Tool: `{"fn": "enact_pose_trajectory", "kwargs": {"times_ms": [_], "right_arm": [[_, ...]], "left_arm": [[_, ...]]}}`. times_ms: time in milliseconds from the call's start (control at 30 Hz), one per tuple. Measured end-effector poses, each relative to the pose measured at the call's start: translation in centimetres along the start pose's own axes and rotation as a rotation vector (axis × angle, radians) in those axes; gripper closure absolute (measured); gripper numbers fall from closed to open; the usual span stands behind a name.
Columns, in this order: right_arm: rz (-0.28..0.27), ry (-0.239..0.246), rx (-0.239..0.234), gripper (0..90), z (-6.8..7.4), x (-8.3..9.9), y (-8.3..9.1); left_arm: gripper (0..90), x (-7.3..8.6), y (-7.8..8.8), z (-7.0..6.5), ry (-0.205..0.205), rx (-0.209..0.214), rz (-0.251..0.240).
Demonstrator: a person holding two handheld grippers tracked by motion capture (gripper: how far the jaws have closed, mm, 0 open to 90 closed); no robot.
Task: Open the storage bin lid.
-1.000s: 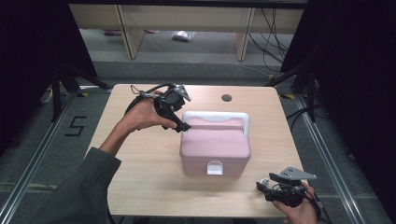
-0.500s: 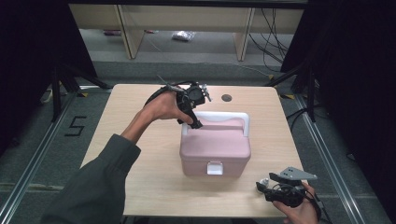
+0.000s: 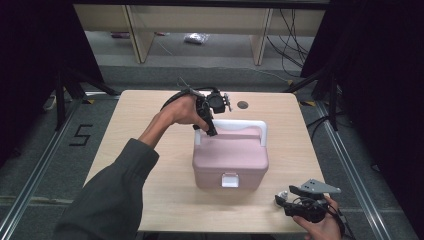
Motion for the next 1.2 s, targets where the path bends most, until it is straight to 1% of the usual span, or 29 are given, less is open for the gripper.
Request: {"fn": "enact_pose_trajectory", "kwargs": {"times_ms": [33, 100, 133, 167, 233, 300, 333, 433, 467, 500, 533, 567, 600, 633, 667, 700, 733, 767, 800, 833, 900, 933, 967, 1000, 1033, 1067, 1100, 1133, 1200], "right_arm": [[-0.003, 0.011, 0.008, 34.4, 0.0, -0.1, 0.0], [-0.001, 0.015, 0.008, 34.4, 0.0, -0.1, 0.0], [0.001, 0.033, 0.011, 34.4, -0.1, -0.1, 0.0], [0.001, 0.035, 0.011, 34.5, -0.1, -0.1, 0.0], [0.000, 0.039, 0.010, 34.4, -0.1, -0.2, 0.0], [-0.007, 0.039, 0.012, 34.5, -0.1, -0.2, 0.1], [-0.018, 0.030, -0.003, 34.5, 0.0, -0.2, 0.0], [-0.012, -0.005, -0.010, 34.9, 0.4, -0.3, 0.2], [-0.030, 0.000, 0.001, 35.0, 0.5, -0.4, 0.3], [-0.029, 0.021, 0.004, 35.5, 0.4, -0.5, 0.5], [-0.041, 0.046, 0.003, 36.4, 0.2, -0.7, 0.7], [-0.048, 0.049, 0.011, 37.2, 0.3, -0.8, 0.9], [-0.056, 0.019, -0.008, 38.0, 0.5, -0.9, 0.9], [-0.077, 0.058, 0.006, 38.9, 0.3, -1.1, 1.1], [-0.089, 0.047, 0.002, 39.8, 0.5, -1.3, 1.3], [-0.096, 0.064, -0.001, 40.4, 0.5, -1.5, 1.6], [-0.115, 0.052, 0.000, 41.9, 0.7, -1.7, 1.8], [-0.133, 0.056, -0.008, 43.3, 0.8, -2.1, 2.0], [-0.151, 0.070, -0.005, 45.1, 0.8, -2.3, 2.1], [-0.165, 0.095, -0.008, 47.5, 0.8, -2.6, 2.3], [-0.187, 0.099, -0.032, 51.2, 1.1, -3.4, 2.6], [-0.189, 0.090, -0.043, 53.6, 1.2, -3.6, 2.7], [-0.202, 0.129, -0.038, 56.5, 1.1, -4.0, 2.6], [-0.205, 0.125, -0.057, 58.7, 1.3, -4.3, 2.6], [-0.216, 0.145, -0.062, 60.9, 1.3, -4.6, 2.5], [-0.224, 0.160, -0.072, 63.2, 1.3, -5.1, 2.4], [-0.218, 0.165, -0.081, 65.3, 1.5, -5.3, 2.3], [-0.234, 0.177, -0.081, 67.6, 1.5, -5.6, 2.1], [-0.242, 0.176, -0.087, 72.8, 1.7, -6.0, 1.8]], "left_arm": [[56.8, 0.1, -0.1, 0.0, -0.013, -0.006, 0.013], [63.5, 0.0, 0.0, 0.2, -0.031, -0.020, 0.010], [66.3, 0.0, 0.2, 0.3, -0.032, -0.030, 0.008], [67.9, 0.0, 0.3, 0.3, -0.032, -0.034, 0.007], [68.8, -0.1, 0.6, 0.1, -0.048, -0.034, 0.017], [69.4, -0.3, 0.9, 0.0, -0.064, -0.049, 0.018], [69.6, -0.4, 1.0, -0.1, -0.069, -0.059, 0.021], [69.2, -0.4, 1.5, -0.2, -0.067, -0.097, 0.011], [69.2, -0.4, 1.7, -0.1, -0.072, -0.102, 0.011], [69.2, -0.5, 1.9, -0.2, -0.068, -0.096, 0.011], [69.3, -0.5, 2.1, -0.1, -0.063, -0.100, 0.003], [69.3, -0.5, 2.2, -0.1, -0.055, -0.100, 0.001], [69.2, -0.5, 2.2, -0.1, -0.055, -0.100, 0.001], [69.2, -0.5, 2.4, 0.0, -0.053, -0.095, 0.000], [69.2, -0.4, 2.8, 0.2, -0.038, -0.089, -0.011], [69.2, -0.4, 3.0, 0.3, -0.032, -0.088, -0.017], [69.2, -0.4, 3.2, 0.5, -0.030, -0.090, -0.028], [69.2, -0.4, 3.2, 0.5, -0.030, -0.090, -0.028], [69.2, -0.4, 3.5, 0.7, -0.019, -0.087, -0.036], [69.3, -0.5, 3.7, 0.8, -0.015, -0.087, -0.041], [69.4, -0.5, 4.0, 0.8, 0.000, -0.078, -0.041], [69.6, -0.6, 4.1, 0.8, 0.000, -0.075, -0.039], [69.8, -0.6, 4.2, 0.7, 0.004, -0.076, -0.041], [69.9, -0.6, 4.3, 0.7, 0.013, -0.073, -0.045], [70.0, -0.6, 4.4, 0.8, 0.023, -0.061, -0.050], [70.2, -0.6, 4.4, 0.8, 0.023, -0.061, -0.050], [70.6, -0.5, 4.4, 0.8, -0.002, -0.067, -0.050], [71.0, -0.4, 4.4, 0.8, -0.009, -0.062, -0.055], [71.1, -0.4, 4.4, 0.8, -0.007, -0.062, -0.055]]}}
Point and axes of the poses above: each handheld gripper's, and its own axes: y roughly backward along the jaws, x roughly out of its underside, z roughly to its left, the point moved 2 cm from there along -y, roughly forward along the jaws, and after that the axes turned 10 degrees about -x, right-handed, at the moved point
